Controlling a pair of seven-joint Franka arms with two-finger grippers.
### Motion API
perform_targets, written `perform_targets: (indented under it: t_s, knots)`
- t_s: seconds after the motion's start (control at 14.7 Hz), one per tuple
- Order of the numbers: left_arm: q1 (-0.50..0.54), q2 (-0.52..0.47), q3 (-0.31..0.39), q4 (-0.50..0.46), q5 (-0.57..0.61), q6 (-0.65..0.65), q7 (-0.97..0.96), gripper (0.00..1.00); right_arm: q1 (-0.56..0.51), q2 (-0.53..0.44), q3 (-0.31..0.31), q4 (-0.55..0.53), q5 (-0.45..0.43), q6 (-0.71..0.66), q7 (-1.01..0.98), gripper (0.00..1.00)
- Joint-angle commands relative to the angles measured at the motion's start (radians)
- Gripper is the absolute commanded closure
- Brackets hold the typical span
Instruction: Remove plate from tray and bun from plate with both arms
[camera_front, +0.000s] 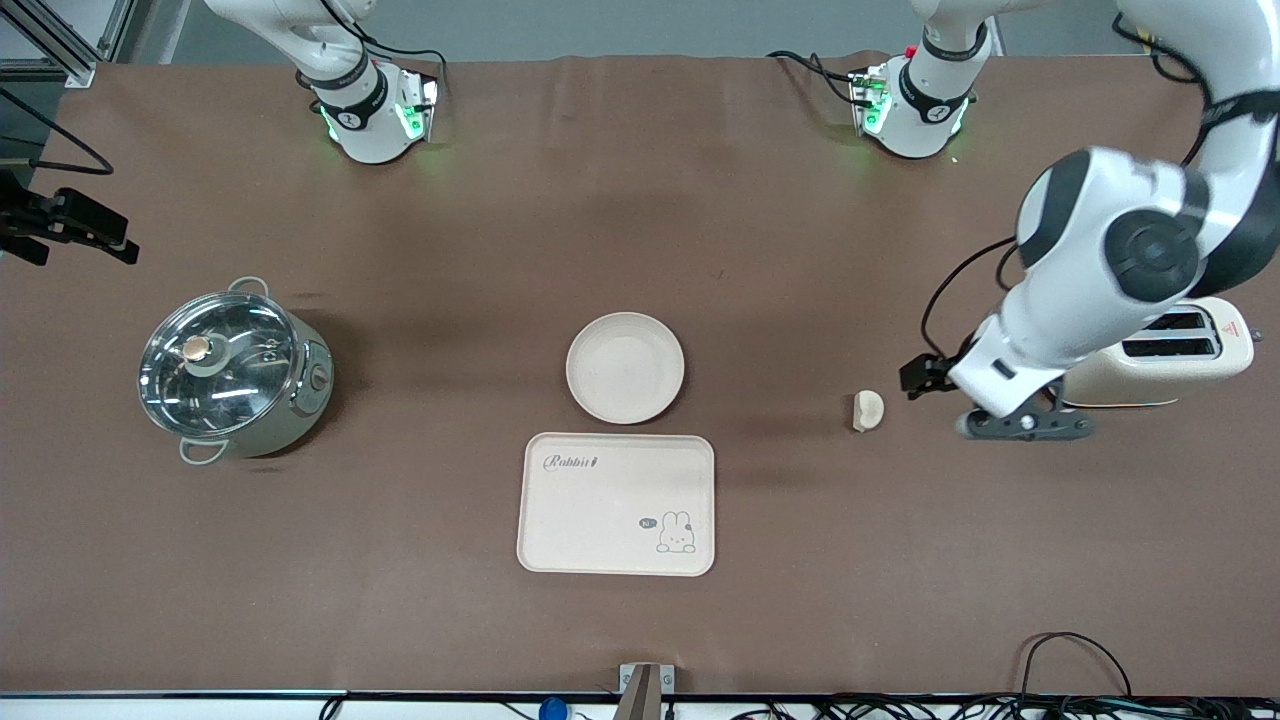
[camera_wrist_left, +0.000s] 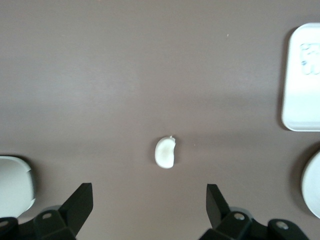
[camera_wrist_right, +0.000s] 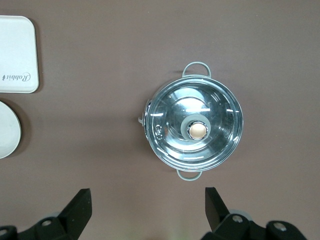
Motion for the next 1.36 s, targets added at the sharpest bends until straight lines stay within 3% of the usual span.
perform_targets:
  t_s: [0.0,0.14,0.2,0.48,1.29]
  knots:
    - [-0.116,-0.127,0.208,0.016,-0.082,-0.087,0.194,0.0,0.001,-0.001,0.005,0.006,-0.016,-0.002,0.008,0.0]
    - [-0.225,-0.19,0.355,0.046,-0.096,-0.188,0.258,0.0,0.001,-0.001,0.005,0.006,-0.016,-0.002,0.008,0.0]
    - [-0.236,-0.216,0.377,0.066,-0.11,-0.244,0.256,0.0,0.001,-0.001,0.005,0.006,-0.015,-0.002,0.008,0.0]
    - [-0.238,-0.293,0.382,0.09,-0.096,-0.329,0.241,0.0,0.001,-0.001,0.005,0.006,-0.015,-0.001,0.008,0.0]
    - [-0.227,-0.252,0.382,0.136,-0.096,-0.325,0.246,0.0,0.001,-0.001,0.005,0.006,-0.015,0.001,0.008,0.0]
